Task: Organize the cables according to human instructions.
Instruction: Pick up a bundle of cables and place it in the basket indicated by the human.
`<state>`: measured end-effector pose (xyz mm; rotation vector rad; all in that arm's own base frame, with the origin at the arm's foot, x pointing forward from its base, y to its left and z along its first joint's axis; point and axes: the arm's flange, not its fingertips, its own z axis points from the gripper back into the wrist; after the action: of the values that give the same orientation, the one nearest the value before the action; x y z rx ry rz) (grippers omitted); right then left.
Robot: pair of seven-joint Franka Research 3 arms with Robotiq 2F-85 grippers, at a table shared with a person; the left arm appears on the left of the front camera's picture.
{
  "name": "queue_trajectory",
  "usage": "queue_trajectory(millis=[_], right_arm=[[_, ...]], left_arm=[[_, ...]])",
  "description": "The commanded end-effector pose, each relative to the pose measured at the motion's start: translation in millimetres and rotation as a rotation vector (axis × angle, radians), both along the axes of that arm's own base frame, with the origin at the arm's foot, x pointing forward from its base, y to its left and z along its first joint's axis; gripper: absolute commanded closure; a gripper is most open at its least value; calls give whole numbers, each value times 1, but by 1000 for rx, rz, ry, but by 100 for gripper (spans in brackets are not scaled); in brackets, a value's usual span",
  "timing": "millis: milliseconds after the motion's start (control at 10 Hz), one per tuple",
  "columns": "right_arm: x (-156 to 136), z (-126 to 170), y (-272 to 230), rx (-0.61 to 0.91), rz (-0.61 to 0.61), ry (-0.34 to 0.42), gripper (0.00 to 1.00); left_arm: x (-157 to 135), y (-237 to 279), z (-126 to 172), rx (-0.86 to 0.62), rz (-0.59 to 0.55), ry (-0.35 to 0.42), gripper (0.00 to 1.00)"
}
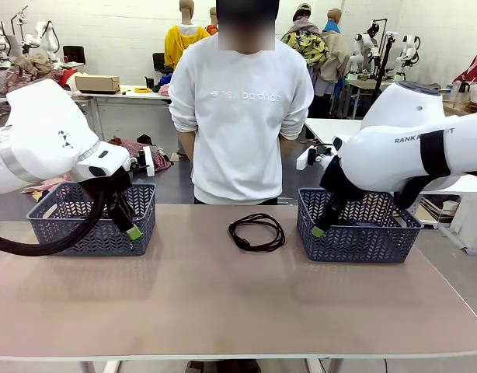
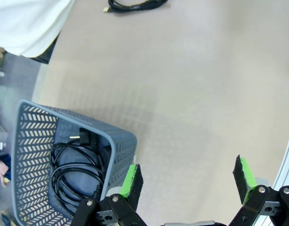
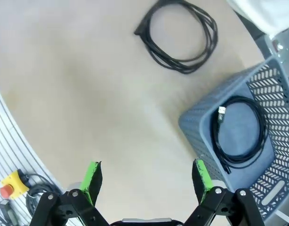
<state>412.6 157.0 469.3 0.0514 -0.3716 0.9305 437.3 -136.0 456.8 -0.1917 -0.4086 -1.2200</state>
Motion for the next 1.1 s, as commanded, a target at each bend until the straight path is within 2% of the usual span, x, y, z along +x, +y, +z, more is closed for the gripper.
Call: queue_trajectory(millis=[0, 200, 1000], right_arm=[[-4, -6, 1, 56, 25, 4, 0], [-7, -7, 4, 49, 28, 22, 0], [-3, -1, 8, 20, 13, 10, 0]], left_arm=[[0, 2, 1, 4, 8, 2, 0], [0, 2, 1, 4, 8, 2, 0], [0, 2, 1, 4, 8, 2, 0]])
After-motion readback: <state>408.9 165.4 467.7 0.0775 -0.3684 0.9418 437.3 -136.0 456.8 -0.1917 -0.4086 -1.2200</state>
